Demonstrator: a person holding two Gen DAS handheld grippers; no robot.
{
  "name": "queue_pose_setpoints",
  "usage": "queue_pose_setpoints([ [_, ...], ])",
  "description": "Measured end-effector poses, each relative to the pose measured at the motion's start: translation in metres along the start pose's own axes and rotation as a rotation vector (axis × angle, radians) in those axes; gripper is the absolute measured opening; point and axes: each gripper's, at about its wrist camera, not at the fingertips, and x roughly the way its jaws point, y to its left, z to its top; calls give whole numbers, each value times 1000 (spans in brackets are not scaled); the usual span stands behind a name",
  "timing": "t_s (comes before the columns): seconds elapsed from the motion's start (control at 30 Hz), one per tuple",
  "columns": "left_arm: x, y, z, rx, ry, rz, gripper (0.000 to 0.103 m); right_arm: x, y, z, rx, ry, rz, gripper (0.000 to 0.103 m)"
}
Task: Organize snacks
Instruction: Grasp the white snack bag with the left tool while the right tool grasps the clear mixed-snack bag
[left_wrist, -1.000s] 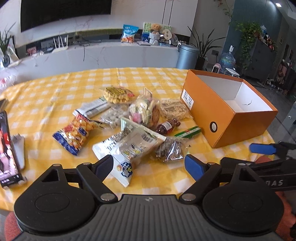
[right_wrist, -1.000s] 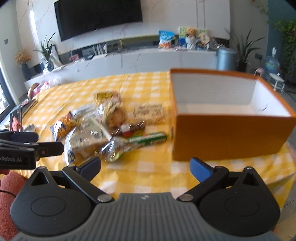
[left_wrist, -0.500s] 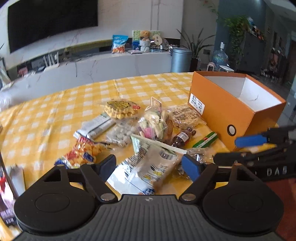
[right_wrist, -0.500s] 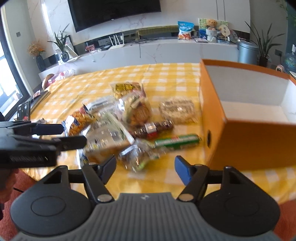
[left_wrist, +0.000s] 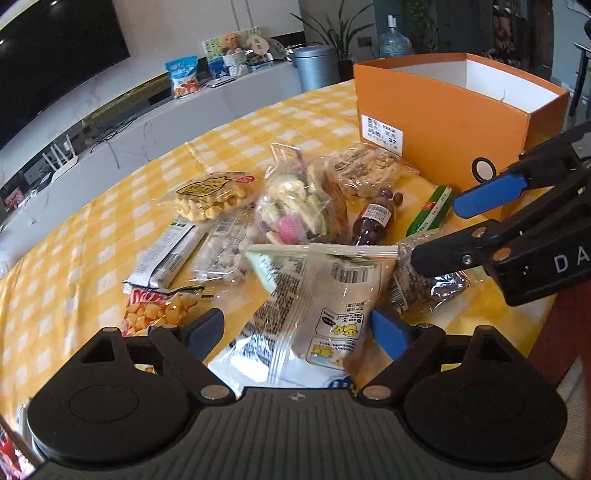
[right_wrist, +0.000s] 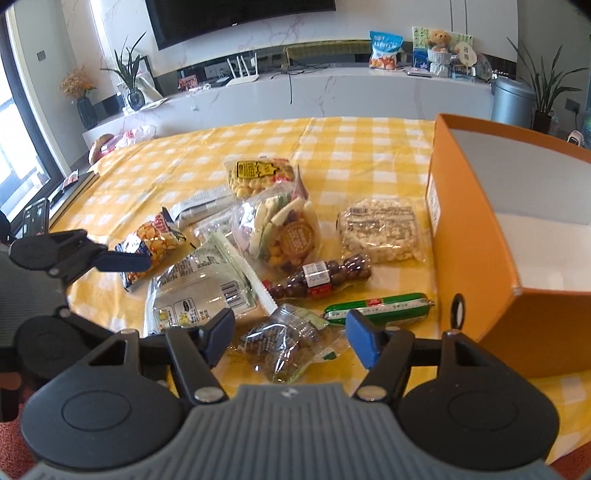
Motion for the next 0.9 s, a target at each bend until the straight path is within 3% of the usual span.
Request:
queue_pose_setpoints([
  [0.17,12,-8,1,43,35,6,101,9,-1,3,-10,7,9,66],
  [0.43,6,-3,1,-52,21,21,66,21,0,15,-33,-5,13,74],
  [0.53,-1,6,3,-131,26,47,59,22,1,21,-32,-24,21,76],
  [0.67,-14,27,6,-264,3,57,57,21,5,30,-46,-64,16,79],
  [0.9,-34,61,17,-386,-47,174,57,36,3,44,-48,-81,7,84],
])
